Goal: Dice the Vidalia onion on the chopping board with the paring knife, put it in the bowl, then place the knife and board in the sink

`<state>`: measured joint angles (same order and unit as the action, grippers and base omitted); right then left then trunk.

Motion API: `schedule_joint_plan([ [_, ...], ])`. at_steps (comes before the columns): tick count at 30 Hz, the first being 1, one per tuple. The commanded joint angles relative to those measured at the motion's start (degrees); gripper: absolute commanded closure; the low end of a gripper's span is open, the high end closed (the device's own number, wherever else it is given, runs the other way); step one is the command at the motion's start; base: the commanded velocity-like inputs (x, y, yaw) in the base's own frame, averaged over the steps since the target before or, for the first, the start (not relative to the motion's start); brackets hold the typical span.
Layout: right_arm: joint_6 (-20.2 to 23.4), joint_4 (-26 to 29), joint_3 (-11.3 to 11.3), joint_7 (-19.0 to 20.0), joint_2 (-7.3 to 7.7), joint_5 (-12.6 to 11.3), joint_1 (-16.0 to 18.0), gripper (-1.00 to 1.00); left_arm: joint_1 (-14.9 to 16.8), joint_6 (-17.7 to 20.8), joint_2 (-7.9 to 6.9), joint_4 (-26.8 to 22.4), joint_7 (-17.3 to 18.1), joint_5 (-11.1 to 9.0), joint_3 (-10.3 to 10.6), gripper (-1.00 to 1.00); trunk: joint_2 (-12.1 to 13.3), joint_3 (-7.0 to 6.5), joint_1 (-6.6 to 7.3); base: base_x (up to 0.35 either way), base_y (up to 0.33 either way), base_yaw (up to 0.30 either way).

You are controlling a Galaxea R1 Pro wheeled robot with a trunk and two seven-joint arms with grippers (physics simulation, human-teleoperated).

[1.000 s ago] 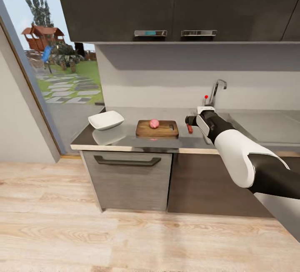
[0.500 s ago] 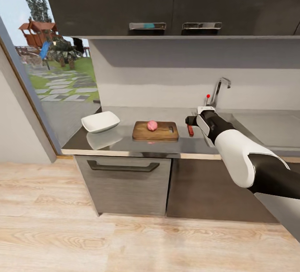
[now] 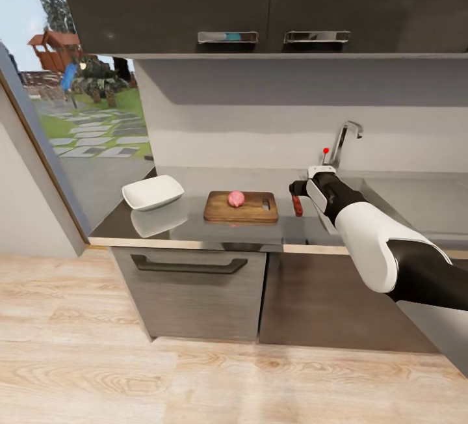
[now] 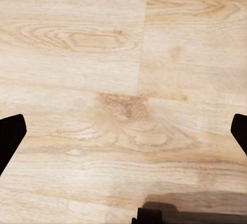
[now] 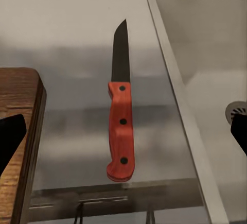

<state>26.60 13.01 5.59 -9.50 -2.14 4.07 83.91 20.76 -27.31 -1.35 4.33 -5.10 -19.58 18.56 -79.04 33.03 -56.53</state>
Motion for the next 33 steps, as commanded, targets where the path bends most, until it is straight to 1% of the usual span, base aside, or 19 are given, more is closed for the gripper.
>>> schedule_joint_plan([
  [1,0.2,0.1,0.5,-0.1,-0.05,0.4,0.0,-1.0,0.1,-0.3,0.03,0.2,-0.2,-0.2,0.5,-1.0,0.0,0.06,0.0,0.005,-0.001,0.0],
  [5,-0.1,0.1,0.5,-0.1,-0.05,0.4,-0.4,-1.0,0.1,-0.3,0.03,0.2,-0.2,-0.2,0.5,-1.0,0.0,0.06,0.0,0.055,0.0,0.0],
  [11,-0.1,0.1,0.5,-0.1,-0.05,0.4,-0.7,-1.0,0.1,-0.3,0.03,0.2,-0.2,-0.2,0.5,-1.0,0.0,0.06,0.0,0.213,0.0,0.0],
  [16,-0.2,-0.5,0.5,-0.1,-0.04,0.4,-0.8,-1.0,0.1,-0.3,0.03,0.2,-0.2,-0.2,0.5,-1.0,0.0,0.06,0.0,0.074,0.0,0.0],
  [22,-2.2,-2.1,0.5,-0.1,0.01,0.4,-0.8,-1.0,0.1,-0.3,0.03,0.2,-0.2,-0.2,0.5,-1.0,0.0,0.06,0.0,0.025,0.0,0.0],
  [28,-3.6,-4.2,0.5,-0.1,0.03,0.3,-0.9,-1.0,0.1,-0.3,0.03,0.2,-0.2,-0.2,0.5,-1.0,0.0,0.06,0.0,0.126,0.0,0.0],
  [33,-4.2,-4.7,0.5,-0.1,0.03,0.4,-0.9,-1.0,0.1,-0.3,0.03,0.2,-0.2,-0.2,0.5,-1.0,0.0,0.06,0.0,0.079,0.0,0.0],
])
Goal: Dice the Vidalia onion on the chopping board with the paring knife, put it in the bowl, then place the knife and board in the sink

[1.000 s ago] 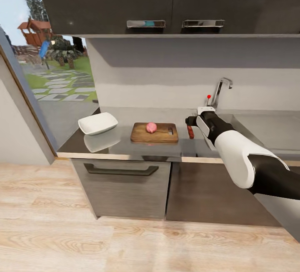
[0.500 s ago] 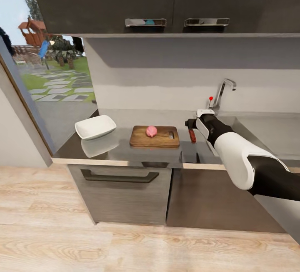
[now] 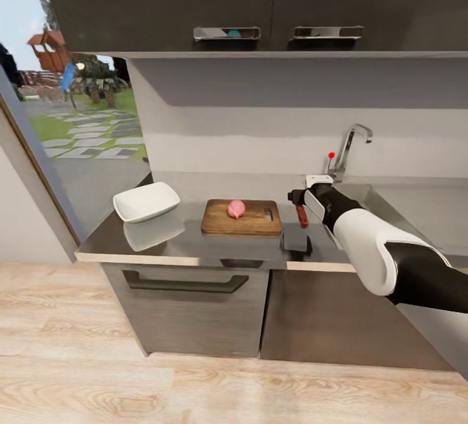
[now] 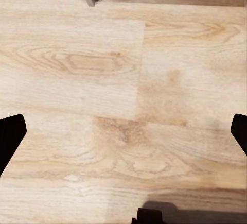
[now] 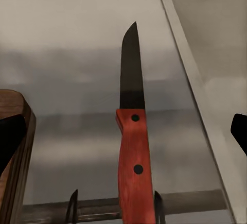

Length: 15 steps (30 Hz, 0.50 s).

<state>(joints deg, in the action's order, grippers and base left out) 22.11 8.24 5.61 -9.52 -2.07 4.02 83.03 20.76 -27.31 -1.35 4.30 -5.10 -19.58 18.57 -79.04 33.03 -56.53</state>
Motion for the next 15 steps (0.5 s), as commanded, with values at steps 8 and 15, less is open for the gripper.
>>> schedule_joint_plan([
  [8,0.2,-0.5,0.5,-0.1,-0.04,0.4,0.0,-1.0,0.1,-0.3,0.03,0.2,-0.2,-0.2,0.5,-1.0,0.0,0.05,0.0,0.04,0.0,0.0],
  [15,-1.3,-1.7,0.5,-0.1,0.26,-0.5,0.0,-1.0,0.1,-0.3,0.03,0.2,-0.2,-0.2,0.5,-1.0,0.0,0.05,0.0,0.034,0.0,0.0],
])
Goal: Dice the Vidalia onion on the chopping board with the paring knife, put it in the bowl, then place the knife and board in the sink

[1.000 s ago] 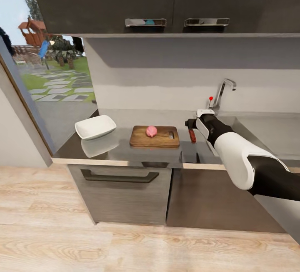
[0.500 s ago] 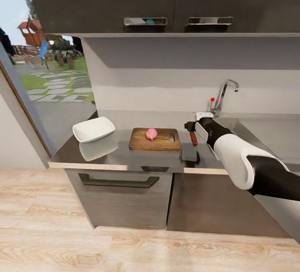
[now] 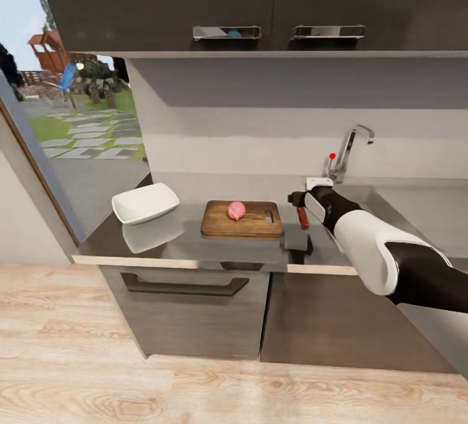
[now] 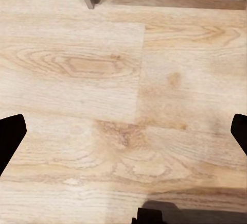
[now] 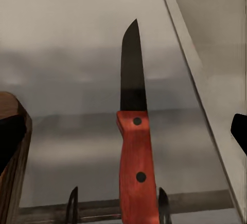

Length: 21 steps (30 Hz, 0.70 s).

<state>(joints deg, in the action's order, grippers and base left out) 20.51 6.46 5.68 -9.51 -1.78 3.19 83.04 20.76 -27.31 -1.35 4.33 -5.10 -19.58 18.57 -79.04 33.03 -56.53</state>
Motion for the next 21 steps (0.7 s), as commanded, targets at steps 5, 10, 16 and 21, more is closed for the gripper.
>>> schedule_joint_plan([
  [5,0.0,-0.7,0.5,-0.1,1.26,-0.2,0.0,-1.0,0.1,-0.3,0.03,0.2,-0.2,-0.2,0.5,-1.0,0.0,0.05,0.0,0.003,0.0,0.0],
  [10,-0.1,-1.0,0.5,-0.1,1.64,-3.2,0.0,-1.0,0.1,-0.3,0.16,0.2,-0.2,-0.2,0.5,-1.0,0.0,0.05,0.0,0.0,0.0,0.0],
  [16,-0.2,-1.2,0.4,-0.1,1.7,-4.9,0.0,-1.0,0.1,-0.3,0.2,0.2,-0.2,-0.2,0.5,-1.0,0.0,0.05,0.0,0.0,0.0,0.0],
  [21,-0.2,-1.3,0.4,-0.1,1.69,-4.9,0.0,-1.0,0.1,-0.3,0.21,0.2,-0.2,-0.2,0.5,-1.0,0.0,0.05,0.0,0.0,0.0,0.0],
])
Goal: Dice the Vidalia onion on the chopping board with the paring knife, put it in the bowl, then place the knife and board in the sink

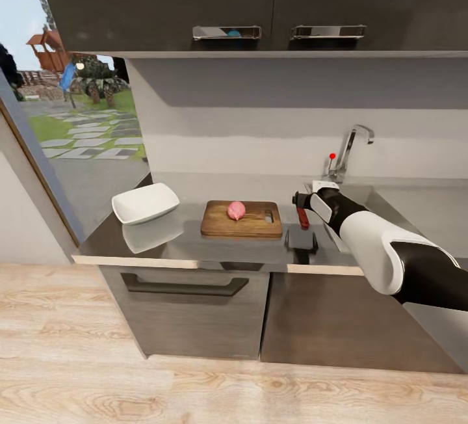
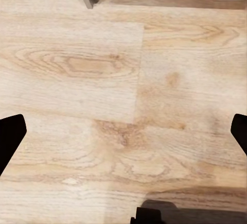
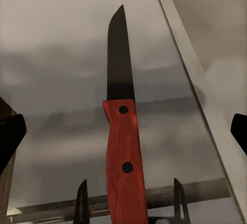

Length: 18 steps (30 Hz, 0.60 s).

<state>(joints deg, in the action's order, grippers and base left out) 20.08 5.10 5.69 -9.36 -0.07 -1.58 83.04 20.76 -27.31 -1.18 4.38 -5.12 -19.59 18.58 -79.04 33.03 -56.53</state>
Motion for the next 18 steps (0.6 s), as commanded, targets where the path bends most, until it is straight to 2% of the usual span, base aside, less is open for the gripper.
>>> schedule_joint_plan([
  [1,0.2,0.1,0.4,-0.2,-0.02,-0.2,0.0,-1.0,0.1,-0.3,0.03,0.2,-0.2,-0.2,0.5,-1.0,0.0,0.05,0.0,0.0,0.0,0.0],
  [18,0.1,-2.3,0.4,-0.2,-0.1,-0.2,0.0,-1.0,0.1,-0.2,0.1,0.2,-0.2,-0.2,0.5,-1.0,0.0,0.05,0.0,0.0,0.0,0.0],
])
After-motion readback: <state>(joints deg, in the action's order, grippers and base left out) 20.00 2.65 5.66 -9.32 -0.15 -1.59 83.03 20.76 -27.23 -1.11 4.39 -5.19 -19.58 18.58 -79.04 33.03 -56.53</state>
